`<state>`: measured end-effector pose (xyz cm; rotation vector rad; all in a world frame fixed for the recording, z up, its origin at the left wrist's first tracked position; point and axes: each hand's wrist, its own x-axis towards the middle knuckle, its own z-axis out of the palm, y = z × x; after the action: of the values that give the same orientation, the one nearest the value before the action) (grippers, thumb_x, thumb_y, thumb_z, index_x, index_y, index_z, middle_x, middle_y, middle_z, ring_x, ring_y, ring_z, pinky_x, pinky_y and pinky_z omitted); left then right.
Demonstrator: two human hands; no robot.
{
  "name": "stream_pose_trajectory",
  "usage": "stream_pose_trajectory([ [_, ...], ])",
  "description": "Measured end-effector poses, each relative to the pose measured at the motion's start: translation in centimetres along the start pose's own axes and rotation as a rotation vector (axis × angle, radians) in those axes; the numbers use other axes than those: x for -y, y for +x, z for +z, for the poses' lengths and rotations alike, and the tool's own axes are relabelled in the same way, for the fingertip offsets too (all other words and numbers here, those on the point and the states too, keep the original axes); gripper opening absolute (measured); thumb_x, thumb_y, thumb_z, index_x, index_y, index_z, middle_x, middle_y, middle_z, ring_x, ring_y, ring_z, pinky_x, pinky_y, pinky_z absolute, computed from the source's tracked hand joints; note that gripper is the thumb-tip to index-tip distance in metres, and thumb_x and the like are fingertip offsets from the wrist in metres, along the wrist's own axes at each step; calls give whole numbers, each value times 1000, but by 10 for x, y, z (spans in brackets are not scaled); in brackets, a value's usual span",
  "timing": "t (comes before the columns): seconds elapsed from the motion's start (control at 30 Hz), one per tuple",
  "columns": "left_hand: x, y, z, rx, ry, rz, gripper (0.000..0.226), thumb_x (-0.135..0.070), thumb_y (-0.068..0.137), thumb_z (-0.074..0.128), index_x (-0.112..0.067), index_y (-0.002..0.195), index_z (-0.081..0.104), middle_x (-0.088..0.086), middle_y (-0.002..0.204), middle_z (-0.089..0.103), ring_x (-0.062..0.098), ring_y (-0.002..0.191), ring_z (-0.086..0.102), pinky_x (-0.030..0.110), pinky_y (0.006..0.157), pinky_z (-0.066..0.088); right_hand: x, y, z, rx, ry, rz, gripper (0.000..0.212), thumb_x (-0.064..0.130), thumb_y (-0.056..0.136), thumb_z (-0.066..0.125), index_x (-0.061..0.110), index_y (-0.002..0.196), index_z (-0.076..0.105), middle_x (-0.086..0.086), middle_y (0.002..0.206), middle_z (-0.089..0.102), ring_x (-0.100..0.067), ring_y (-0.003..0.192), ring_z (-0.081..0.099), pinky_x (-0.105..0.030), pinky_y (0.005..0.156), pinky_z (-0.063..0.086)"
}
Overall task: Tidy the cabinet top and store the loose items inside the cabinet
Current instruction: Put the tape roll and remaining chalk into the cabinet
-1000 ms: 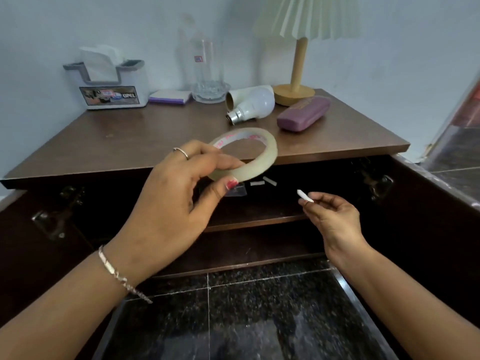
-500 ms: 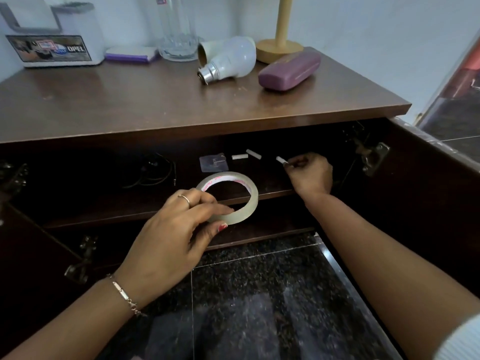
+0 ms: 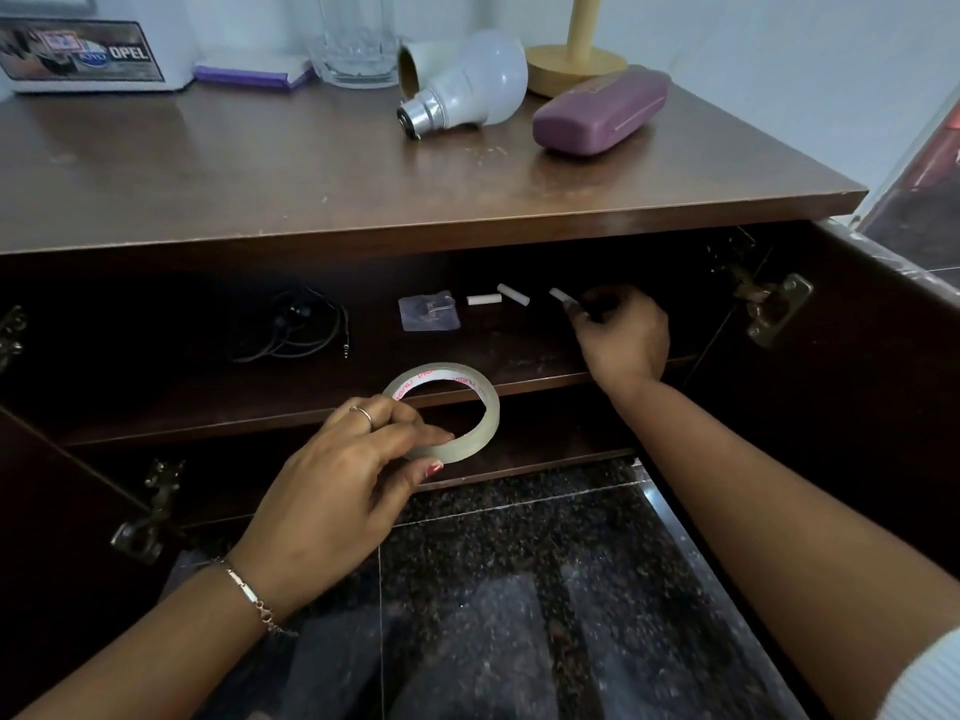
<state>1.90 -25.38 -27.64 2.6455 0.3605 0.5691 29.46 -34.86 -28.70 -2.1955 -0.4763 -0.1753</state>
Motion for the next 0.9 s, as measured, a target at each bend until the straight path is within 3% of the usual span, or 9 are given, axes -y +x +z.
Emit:
stream_pose_trajectory([
  [0.07, 2, -4, 2, 5, -5, -9, 35, -50, 86, 42, -41, 113, 62, -27, 105, 48, -1, 106, 47, 15, 81, 43, -3, -17, -5, -78, 81, -58, 10, 34, 82, 67, 24, 83, 65, 3, 84, 66, -17, 80, 63, -24, 66, 42],
  [0.17, 6, -15, 8, 12, -25, -48, 29, -45, 87, 51, -39, 112, 64, -26, 105, 51, -1, 106, 47, 12, 83, 41, -9, -54, -10, -123, 196, -202, 27, 33, 87, 62, 18, 70, 49, 4, 68, 51, -14, 61, 49, -29, 56, 38],
  [0.3, 17, -35, 17, 29, -18, -68, 24, -33, 85, 62, -33, 108, 68, -24, 103, 60, -3, 107, 49, 15, 91, 43, -15, -104, -2, 76, 248, -305, 38, 30, 94, 57, 15, 63, 39, 4, 56, 42, -14, 51, 42, -33, 49, 36],
  [0.43, 34, -55, 24, 58, -4, -90, 22, -27, 86, 66, -29, 108, 69, -22, 101, 61, -2, 104, 49, 8, 92, 38, -14, -139, 24, 299, 215, -328, 33, 30, 93, 59, 17, 65, 47, 6, 54, 45, -11, 50, 45, -34, 48, 37],
  [0.53, 51, -67, 30, 80, 13, -156, 22, -24, 86, 67, -25, 108, 69, -14, 101, 66, 7, 102, 54, 20, 89, 45, -9, -157, 51, 550, 282, -227, 14, 24, 93, 60, 21, 79, 59, 9, 67, 59, -10, 63, 57, -36, 61, 48],
  [0.6, 66, -71, 32, 85, 30, -243, 23, -24, 87, 65, -25, 110, 69, -8, 103, 67, 12, 100, 54, 27, 87, 48, -1, -167, 71, 720, 326, -117, 8, 16, 92, 59, 23, 91, 64, 10, 83, 67, -5, 77, 62, -29, 74, 52],
  [0.73, 101, -72, 32, 40, 63, -400, 29, -22, 89, 61, -21, 117, 56, -7, 105, 66, 14, 104, 52, 28, 85, 45, 18, -178, 115, 971, 340, 10, 29, 4, 92, 55, 20, 115, 61, 1, 119, 66, -13, 111, 61, -30, 100, 45],
  [0.8, 120, -69, 31, 3, 73, -447, 27, -17, 88, 59, -17, 113, 49, -5, 102, 62, 16, 102, 52, 26, 81, 42, 30, -181, 130, 1044, 279, 1, 39, 5, 92, 55, 15, 129, 56, 1, 132, 60, -13, 121, 55, -27, 104, 39],
  [0.9, 150, -64, 34, -13, 182, -473, 14, -11, 88, 52, -18, 99, 54, 1, 103, 61, 23, 103, 53, 34, 84, 46, 47, -182, 146, 1102, 227, -41, 50, 8, 90, 57, 13, 139, 48, 1, 138, 54, -11, 127, 50, -23, 106, 35],
])
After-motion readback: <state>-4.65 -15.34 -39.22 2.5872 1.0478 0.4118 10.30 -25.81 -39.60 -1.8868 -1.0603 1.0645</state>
